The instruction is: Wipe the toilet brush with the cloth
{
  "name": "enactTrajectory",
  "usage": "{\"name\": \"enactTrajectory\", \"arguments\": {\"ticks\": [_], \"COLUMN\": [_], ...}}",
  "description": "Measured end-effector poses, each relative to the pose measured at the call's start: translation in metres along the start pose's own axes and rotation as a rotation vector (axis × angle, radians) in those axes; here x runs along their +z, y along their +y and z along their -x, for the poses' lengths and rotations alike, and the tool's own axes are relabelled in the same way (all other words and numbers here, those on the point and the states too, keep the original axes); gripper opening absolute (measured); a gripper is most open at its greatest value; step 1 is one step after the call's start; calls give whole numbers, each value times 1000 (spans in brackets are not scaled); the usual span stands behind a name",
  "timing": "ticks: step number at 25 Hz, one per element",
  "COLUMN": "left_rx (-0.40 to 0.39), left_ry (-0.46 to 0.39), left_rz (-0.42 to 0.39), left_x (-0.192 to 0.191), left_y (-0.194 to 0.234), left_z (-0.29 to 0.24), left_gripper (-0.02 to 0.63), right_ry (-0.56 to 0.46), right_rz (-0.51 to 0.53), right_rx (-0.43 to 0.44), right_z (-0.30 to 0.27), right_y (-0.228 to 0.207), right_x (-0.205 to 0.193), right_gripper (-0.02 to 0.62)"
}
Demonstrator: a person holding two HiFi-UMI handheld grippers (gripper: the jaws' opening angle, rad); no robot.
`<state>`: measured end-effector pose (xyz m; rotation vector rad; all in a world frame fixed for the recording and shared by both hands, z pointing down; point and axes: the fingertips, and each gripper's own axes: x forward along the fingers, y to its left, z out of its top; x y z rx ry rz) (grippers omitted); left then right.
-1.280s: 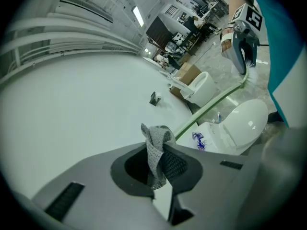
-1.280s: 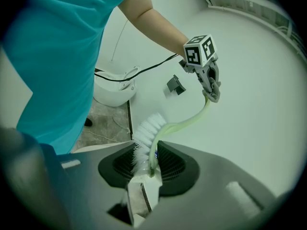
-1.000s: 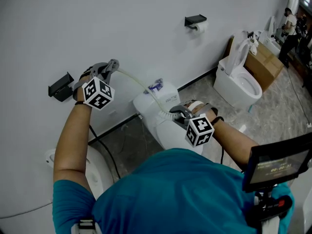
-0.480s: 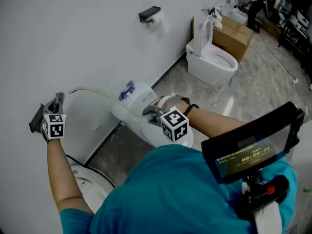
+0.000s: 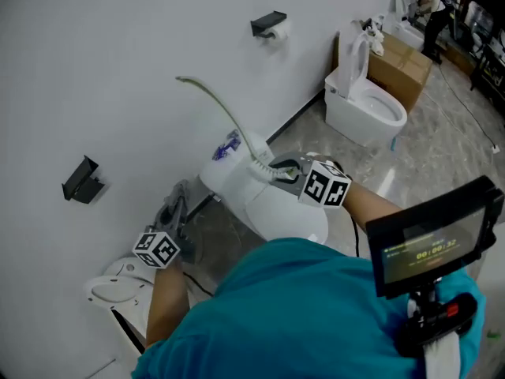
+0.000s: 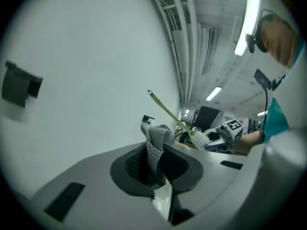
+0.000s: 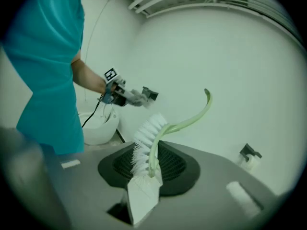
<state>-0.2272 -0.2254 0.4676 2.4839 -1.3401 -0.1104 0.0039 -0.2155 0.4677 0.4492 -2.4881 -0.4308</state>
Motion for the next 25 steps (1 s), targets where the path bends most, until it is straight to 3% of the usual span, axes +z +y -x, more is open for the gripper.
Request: {"name": "enactTrajectory", "arguments": {"ticks": [3, 6, 13, 25], "left_rx": [-56, -55, -54, -83], "left_ry": [12, 24, -14, 10], "left_rz": [119, 158, 169, 157], "left_x": [-35, -41, -19, -15], "left_y": [-27, -32, -28, -38], "left_z": [-3, -2, -3, -8], "left_gripper": [38, 38, 38, 38], "right_ry": [-58, -70, -64, -66], "right_rz": [-120, -176, -181, -175], "right_rx": [-45, -68, -86, -88], "right_z": [9, 12, 10, 11], "right_y": [-20, -33, -44, -51], "right_x": [-4, -12, -13, -10], "right_gripper": [104, 104, 104, 104]}}
